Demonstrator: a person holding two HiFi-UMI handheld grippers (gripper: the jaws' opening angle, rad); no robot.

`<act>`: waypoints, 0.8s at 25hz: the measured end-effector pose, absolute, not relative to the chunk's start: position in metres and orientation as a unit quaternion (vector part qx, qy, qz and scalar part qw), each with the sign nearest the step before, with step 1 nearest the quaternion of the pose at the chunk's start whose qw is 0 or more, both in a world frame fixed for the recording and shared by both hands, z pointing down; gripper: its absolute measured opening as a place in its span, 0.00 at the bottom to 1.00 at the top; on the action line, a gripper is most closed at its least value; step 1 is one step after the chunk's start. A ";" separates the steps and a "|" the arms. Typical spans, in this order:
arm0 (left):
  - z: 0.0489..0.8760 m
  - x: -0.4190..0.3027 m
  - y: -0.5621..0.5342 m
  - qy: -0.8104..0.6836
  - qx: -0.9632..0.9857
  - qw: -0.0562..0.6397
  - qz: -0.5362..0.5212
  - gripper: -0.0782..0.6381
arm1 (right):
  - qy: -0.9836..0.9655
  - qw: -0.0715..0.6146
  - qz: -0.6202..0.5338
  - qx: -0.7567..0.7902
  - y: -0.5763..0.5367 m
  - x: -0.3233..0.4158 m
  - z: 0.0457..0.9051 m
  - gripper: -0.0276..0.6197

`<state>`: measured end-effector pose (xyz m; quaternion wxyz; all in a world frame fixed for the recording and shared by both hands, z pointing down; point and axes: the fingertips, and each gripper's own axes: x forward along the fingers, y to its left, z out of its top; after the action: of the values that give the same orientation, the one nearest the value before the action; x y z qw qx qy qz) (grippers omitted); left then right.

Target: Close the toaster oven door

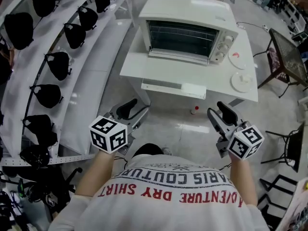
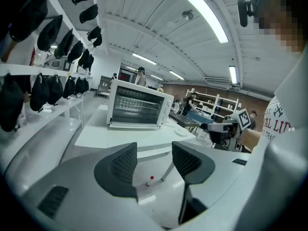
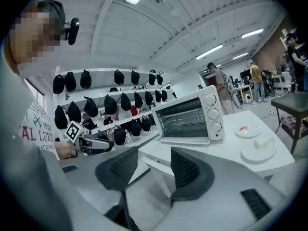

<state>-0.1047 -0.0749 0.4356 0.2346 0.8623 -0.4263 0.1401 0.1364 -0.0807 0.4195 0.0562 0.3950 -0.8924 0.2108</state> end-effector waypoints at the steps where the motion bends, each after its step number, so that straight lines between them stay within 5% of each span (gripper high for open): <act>1: 0.440 -0.108 -0.078 -0.428 0.862 0.229 0.145 0.44 | -0.890 0.063 0.208 0.400 -0.083 0.138 0.424 0.36; 6: 0.460 -0.119 -0.094 -0.435 0.859 0.207 0.170 0.52 | -0.878 0.110 0.194 0.423 -0.090 0.144 0.455 0.44; 20: 0.539 -0.139 -0.152 -0.448 0.839 0.204 0.231 0.53 | -0.825 0.209 0.241 0.467 -0.133 0.165 0.561 0.45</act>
<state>-0.1387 -0.1525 0.5389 0.2036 0.8394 -0.4477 0.2313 0.1647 -0.1333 0.5609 0.2086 0.4666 -0.8251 0.2409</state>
